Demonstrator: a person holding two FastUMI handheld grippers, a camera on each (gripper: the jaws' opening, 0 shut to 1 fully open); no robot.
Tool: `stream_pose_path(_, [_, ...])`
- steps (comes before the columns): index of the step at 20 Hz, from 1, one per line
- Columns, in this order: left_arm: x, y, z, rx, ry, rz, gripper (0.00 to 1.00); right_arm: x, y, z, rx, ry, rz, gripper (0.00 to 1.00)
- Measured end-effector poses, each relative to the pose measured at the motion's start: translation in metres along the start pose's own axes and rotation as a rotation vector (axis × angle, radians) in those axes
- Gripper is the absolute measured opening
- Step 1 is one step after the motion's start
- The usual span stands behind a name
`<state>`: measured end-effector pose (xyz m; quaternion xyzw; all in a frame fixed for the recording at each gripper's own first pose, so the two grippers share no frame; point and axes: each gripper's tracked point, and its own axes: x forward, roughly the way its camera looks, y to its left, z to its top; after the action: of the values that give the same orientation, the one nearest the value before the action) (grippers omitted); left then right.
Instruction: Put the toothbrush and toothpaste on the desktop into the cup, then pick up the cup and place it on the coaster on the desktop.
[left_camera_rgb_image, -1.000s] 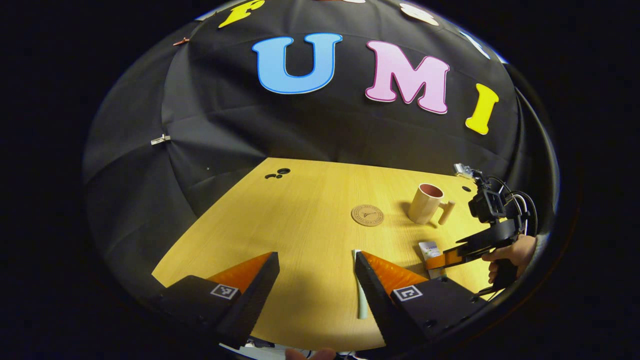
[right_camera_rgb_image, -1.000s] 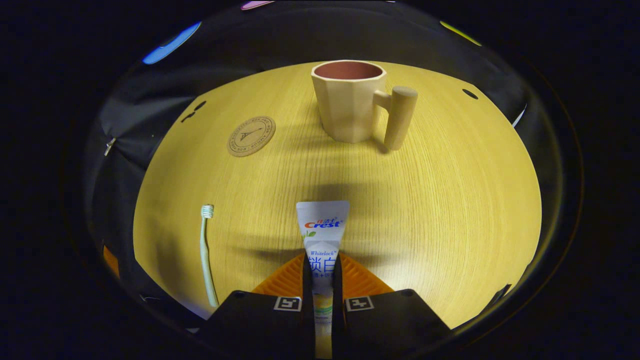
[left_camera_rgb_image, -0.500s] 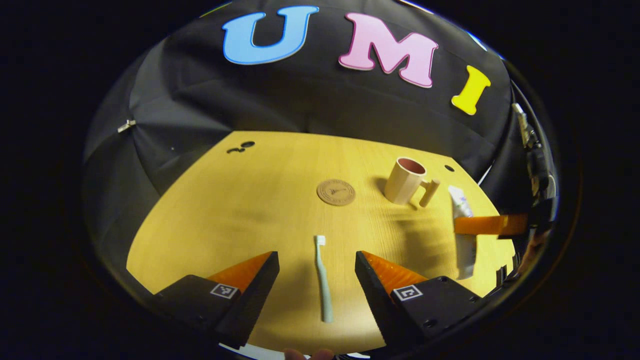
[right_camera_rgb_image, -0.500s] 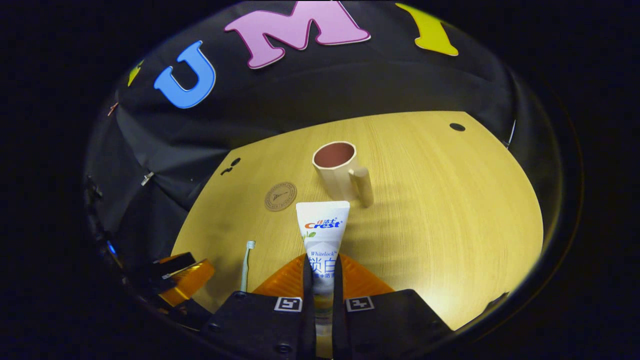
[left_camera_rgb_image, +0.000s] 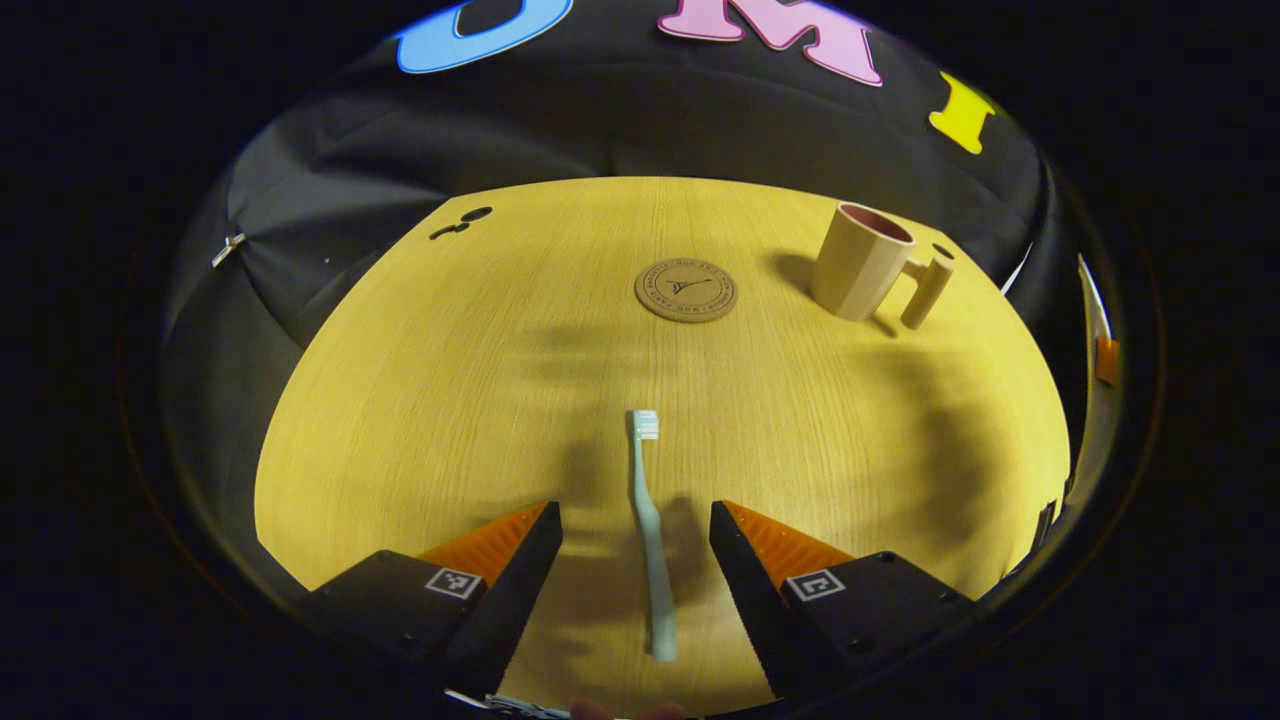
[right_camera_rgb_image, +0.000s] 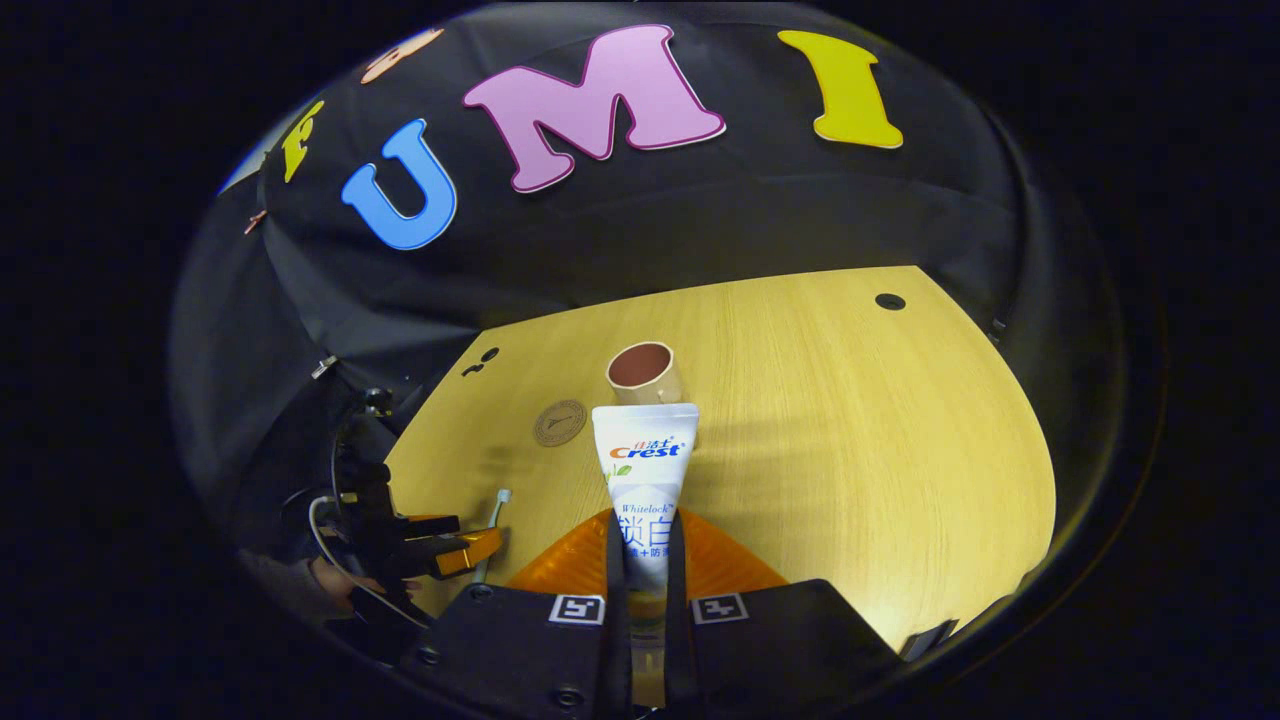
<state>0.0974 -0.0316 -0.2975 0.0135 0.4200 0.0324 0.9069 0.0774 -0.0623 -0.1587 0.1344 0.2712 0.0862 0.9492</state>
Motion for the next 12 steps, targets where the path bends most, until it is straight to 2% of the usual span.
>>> stream_pose_path(5, [0.011,0.002,-0.009,0.013,0.044,0.039,0.94,-0.008,-0.04,0.022,-0.01,-0.037,-0.02,0.16])
stream_pose_path(8, [0.012,-0.01,-0.011,-0.026,0.056,-0.015,0.9,-0.012,-0.058,0.03,0.012,-0.055,-0.035,0.17])
stream_pose_path(10, [0.012,-0.011,-0.012,-0.026,0.056,-0.01,0.48,-0.011,-0.069,0.029,0.018,-0.06,-0.047,0.17])
stream_pose_path(11, [0.011,-0.015,-0.013,-0.016,0.062,-0.015,0.49,-0.012,-0.072,0.027,0.021,-0.058,-0.05,0.17])
stream_pose_path(12, [0.013,-0.018,-0.013,-0.002,0.06,-0.023,0.43,-0.012,-0.073,0.024,0.029,-0.053,-0.048,0.17])
